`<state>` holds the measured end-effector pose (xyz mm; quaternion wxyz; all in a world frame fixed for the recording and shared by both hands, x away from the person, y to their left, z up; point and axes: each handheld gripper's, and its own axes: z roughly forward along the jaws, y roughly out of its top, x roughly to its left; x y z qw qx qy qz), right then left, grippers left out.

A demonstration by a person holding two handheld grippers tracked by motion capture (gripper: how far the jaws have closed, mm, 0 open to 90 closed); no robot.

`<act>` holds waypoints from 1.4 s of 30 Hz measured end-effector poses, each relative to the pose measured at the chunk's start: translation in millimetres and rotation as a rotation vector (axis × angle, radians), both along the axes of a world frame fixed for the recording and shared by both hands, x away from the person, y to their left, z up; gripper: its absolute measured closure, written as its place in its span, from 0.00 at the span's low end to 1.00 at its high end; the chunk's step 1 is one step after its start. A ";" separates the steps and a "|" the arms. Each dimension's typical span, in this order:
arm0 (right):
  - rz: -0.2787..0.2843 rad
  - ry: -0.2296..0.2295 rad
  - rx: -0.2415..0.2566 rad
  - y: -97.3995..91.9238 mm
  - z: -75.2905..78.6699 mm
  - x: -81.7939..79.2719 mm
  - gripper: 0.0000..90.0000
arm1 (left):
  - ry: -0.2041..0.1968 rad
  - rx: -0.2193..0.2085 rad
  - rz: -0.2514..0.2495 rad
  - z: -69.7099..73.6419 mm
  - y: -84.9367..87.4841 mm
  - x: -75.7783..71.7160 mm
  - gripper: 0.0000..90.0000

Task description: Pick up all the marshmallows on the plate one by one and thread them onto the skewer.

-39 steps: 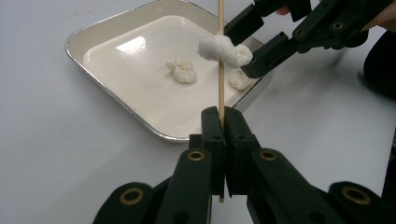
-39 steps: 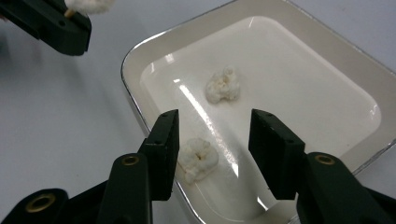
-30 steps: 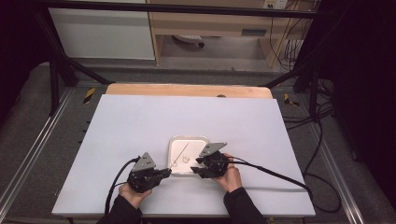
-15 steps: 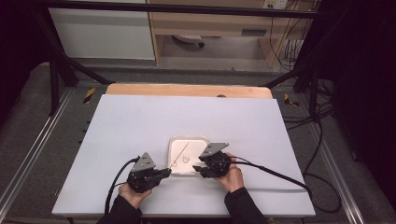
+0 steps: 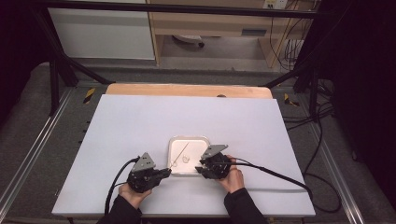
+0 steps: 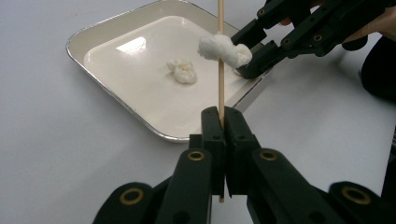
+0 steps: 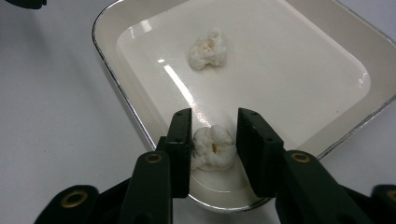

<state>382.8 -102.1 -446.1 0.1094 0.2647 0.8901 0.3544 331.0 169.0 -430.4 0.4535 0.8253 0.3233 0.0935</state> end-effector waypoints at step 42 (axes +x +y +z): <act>-0.028 0.045 0.566 -46.7 79.1 11.4 0.81 | -0.034 0.003 -0.058 0.6 -10.8 -7.1 0.98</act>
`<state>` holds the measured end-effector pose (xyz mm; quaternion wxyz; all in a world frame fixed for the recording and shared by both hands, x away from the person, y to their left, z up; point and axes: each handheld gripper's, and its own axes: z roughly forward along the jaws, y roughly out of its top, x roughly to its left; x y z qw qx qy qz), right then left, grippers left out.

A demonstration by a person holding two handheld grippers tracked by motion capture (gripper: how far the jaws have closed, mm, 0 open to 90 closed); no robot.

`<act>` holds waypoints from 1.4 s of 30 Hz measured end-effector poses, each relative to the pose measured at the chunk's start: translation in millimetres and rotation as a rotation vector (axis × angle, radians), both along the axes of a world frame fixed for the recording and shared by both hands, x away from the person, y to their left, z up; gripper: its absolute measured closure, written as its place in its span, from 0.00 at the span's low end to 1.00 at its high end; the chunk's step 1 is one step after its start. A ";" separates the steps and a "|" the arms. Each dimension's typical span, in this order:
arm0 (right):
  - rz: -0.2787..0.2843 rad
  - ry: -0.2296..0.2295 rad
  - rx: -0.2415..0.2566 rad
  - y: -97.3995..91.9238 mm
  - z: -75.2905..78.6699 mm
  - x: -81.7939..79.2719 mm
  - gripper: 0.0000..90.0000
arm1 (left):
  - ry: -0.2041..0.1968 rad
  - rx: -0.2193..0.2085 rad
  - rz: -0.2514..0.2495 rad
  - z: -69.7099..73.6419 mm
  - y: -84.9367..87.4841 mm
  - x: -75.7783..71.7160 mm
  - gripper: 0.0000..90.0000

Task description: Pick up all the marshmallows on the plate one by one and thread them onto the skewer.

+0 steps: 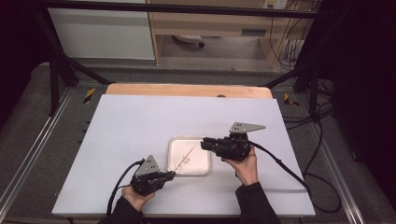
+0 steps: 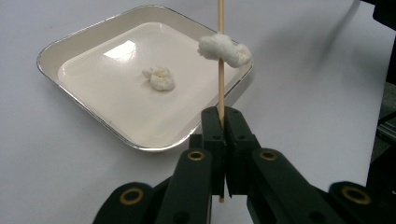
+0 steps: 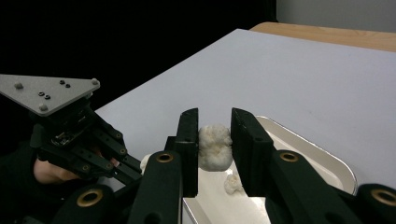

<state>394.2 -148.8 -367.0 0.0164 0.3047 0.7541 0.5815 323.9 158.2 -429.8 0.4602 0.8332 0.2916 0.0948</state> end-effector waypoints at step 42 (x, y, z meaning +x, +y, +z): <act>0.090 0.140 0.119 20.2 -21.2 8.6 0.84 | -0.035 0.009 -0.034 -0.8 -2.3 -2.8 0.98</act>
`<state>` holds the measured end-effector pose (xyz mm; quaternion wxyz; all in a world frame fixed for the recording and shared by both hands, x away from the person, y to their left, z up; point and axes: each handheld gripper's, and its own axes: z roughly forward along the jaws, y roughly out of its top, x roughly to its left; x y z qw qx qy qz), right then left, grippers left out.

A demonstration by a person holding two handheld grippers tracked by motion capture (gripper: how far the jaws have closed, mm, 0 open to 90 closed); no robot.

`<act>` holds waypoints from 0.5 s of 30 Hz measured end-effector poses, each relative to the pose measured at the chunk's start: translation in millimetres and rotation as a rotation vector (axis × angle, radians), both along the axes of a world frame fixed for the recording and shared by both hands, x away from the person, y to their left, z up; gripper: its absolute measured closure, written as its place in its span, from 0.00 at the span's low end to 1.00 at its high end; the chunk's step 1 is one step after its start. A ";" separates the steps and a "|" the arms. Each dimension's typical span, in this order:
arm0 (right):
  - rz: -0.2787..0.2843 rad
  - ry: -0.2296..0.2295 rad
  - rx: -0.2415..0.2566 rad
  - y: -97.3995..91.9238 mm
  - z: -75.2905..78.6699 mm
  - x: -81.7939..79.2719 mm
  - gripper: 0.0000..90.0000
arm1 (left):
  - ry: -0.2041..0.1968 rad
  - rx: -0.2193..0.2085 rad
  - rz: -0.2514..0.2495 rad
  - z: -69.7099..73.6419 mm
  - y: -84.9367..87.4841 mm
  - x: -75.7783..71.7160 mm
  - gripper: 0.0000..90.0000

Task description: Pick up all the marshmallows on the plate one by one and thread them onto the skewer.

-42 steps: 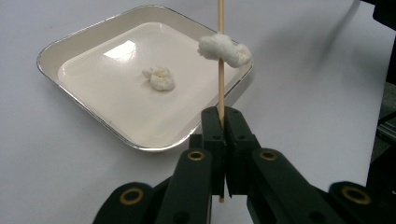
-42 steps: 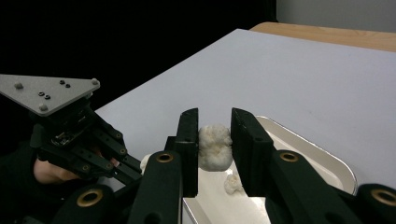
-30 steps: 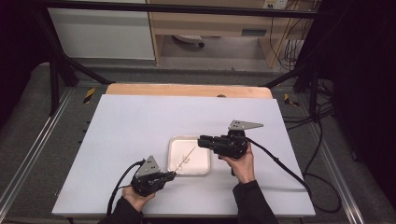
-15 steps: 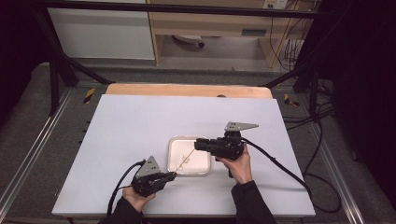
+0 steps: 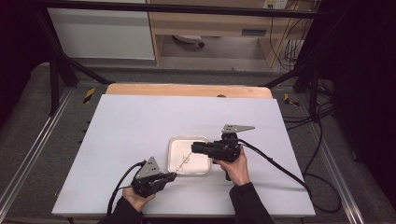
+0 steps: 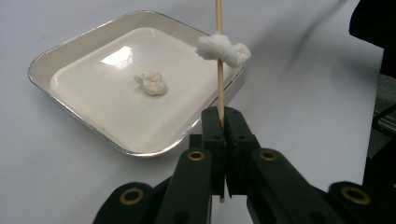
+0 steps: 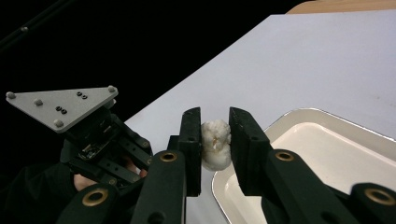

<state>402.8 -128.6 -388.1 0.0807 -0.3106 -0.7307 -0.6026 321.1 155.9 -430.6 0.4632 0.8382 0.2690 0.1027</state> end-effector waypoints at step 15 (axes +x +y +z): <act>0.020 0.004 0.006 7.8 -7.6 -10.4 0.86 | -0.009 -0.024 -0.009 -1.0 -4.1 -1.1 0.99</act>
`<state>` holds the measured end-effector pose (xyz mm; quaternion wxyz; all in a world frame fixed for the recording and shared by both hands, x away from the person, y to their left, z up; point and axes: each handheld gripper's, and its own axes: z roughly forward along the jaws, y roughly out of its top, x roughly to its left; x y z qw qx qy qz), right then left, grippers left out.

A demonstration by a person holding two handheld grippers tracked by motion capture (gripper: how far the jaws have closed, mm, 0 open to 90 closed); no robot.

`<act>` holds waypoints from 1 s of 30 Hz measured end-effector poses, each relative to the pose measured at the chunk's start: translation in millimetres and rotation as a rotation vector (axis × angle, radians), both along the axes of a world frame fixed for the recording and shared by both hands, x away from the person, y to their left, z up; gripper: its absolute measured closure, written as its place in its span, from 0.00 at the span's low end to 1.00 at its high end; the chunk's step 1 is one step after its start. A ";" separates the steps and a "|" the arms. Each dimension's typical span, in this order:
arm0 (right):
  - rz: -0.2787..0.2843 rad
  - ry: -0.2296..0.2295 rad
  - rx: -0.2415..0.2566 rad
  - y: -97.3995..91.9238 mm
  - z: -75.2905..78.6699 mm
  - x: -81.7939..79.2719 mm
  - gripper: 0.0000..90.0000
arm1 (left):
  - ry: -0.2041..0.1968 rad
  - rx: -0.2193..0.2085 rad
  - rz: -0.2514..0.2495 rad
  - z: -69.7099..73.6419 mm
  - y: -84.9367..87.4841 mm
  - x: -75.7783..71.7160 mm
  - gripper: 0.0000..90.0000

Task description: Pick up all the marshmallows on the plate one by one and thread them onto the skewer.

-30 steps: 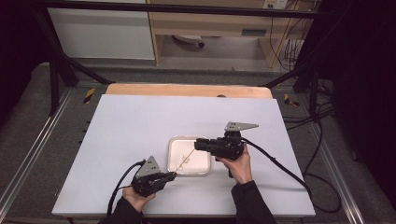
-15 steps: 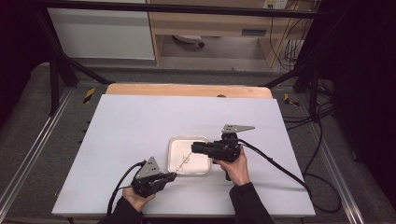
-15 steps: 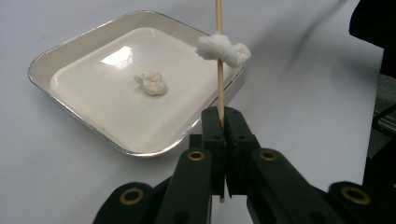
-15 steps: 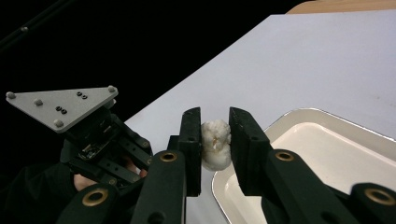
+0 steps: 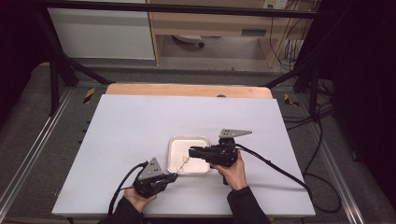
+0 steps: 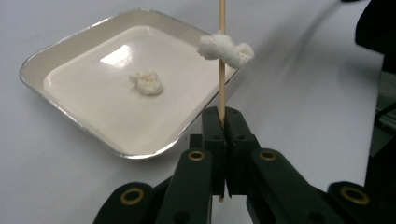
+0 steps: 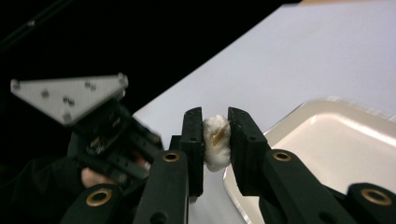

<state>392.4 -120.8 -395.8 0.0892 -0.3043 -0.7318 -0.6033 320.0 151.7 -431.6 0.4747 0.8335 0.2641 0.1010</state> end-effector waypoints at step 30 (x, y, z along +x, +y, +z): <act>-0.031 -0.105 -0.127 6.7 -5.4 -8.1 0.45 | 0.022 -0.013 0.045 1.4 0.7 3.9 0.99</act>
